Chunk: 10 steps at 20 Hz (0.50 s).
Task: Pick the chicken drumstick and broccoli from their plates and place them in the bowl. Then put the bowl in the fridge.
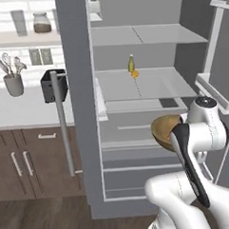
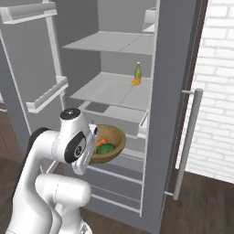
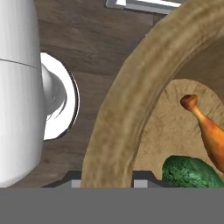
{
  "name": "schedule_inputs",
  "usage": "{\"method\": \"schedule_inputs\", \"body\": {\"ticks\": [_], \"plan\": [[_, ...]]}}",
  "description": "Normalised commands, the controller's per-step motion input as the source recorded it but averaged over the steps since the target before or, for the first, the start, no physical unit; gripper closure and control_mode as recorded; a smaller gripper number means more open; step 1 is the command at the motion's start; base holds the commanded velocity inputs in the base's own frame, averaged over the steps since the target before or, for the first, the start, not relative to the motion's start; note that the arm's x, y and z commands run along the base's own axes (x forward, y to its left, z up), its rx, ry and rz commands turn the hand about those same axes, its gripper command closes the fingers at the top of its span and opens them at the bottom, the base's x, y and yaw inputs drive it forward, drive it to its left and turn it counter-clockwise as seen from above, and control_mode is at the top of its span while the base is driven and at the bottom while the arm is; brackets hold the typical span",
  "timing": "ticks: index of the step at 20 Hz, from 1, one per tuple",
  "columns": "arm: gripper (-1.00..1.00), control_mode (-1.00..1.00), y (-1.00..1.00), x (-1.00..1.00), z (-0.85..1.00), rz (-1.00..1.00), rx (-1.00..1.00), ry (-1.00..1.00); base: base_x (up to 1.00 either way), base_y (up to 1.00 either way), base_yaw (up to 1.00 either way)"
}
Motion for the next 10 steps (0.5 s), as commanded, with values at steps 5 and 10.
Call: {"method": "schedule_inputs", "body": {"ticks": [5,10], "plan": [[1.00,1.00,0.00,0.00,0.00,0.00,0.00,0.00,0.47,0.05,-0.16],[1.00,1.00,0.00,0.00,0.00,0.00,0.00,0.00,0.63,0.08,-0.03]]}}
